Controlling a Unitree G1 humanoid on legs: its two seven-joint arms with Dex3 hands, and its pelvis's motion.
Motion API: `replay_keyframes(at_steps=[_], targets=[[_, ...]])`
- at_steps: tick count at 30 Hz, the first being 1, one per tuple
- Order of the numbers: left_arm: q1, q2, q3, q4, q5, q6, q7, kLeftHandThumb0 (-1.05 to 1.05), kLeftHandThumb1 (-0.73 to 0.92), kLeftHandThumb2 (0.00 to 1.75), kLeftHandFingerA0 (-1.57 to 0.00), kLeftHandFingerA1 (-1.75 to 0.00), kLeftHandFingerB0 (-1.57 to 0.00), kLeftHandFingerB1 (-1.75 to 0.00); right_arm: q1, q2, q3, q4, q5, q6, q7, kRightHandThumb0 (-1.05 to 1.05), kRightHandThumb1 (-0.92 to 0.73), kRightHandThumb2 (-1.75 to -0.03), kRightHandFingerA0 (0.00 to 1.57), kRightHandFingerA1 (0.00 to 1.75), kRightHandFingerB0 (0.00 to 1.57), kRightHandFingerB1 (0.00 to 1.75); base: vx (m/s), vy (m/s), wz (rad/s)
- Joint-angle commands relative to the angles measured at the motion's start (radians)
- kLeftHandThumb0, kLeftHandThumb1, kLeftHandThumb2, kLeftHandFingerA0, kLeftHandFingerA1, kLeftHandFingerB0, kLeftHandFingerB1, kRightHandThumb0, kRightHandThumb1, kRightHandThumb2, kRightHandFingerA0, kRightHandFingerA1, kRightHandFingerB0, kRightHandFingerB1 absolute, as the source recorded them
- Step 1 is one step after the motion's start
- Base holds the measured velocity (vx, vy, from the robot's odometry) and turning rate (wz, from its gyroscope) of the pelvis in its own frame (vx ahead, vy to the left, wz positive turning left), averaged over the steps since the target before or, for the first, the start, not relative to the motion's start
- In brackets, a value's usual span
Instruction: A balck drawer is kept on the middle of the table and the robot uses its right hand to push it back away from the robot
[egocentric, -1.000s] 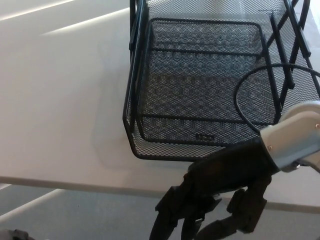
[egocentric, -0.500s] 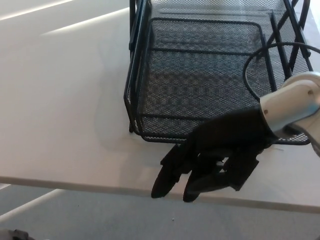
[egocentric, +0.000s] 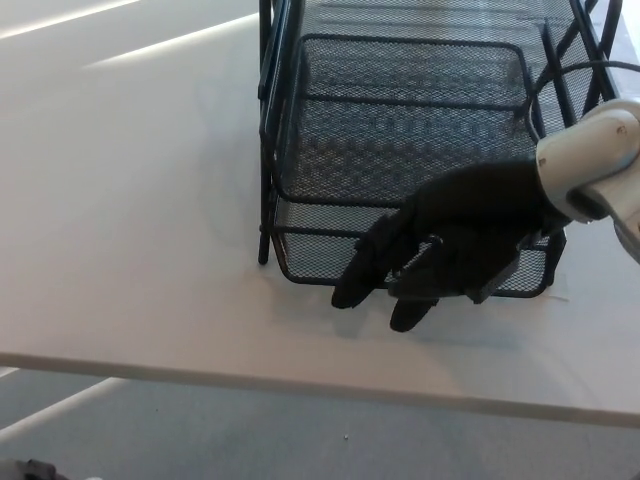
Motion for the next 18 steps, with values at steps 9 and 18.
replay_keyframes(at_steps=[9, 18], targets=[[0.0, 0.012, -0.006, 0.005, 0.02, -0.008, -0.001, -0.57, 0.77, 0.63, -0.41, -0.35, -0.31, -0.32, -0.077, 0.044, -0.047, 0.26, -0.113, -0.136, -0.027, -0.73, -0.89, -0.67, 0.38, 0.36, 0.26, 0.31, 0.0, 0.0, 0.0], [0.001, 0.01, -0.005, 0.008, 0.023, -0.012, 0.008, -0.58, 0.76, 0.61, -0.43, -0.36, -0.33, -0.31, -0.043, 0.032, -0.065, 0.185, -0.116, -0.149, 0.005, -0.74, -0.89, -0.67, 0.38, 0.35, 0.28, 0.31, 0.0, 0.0, 0.0]])
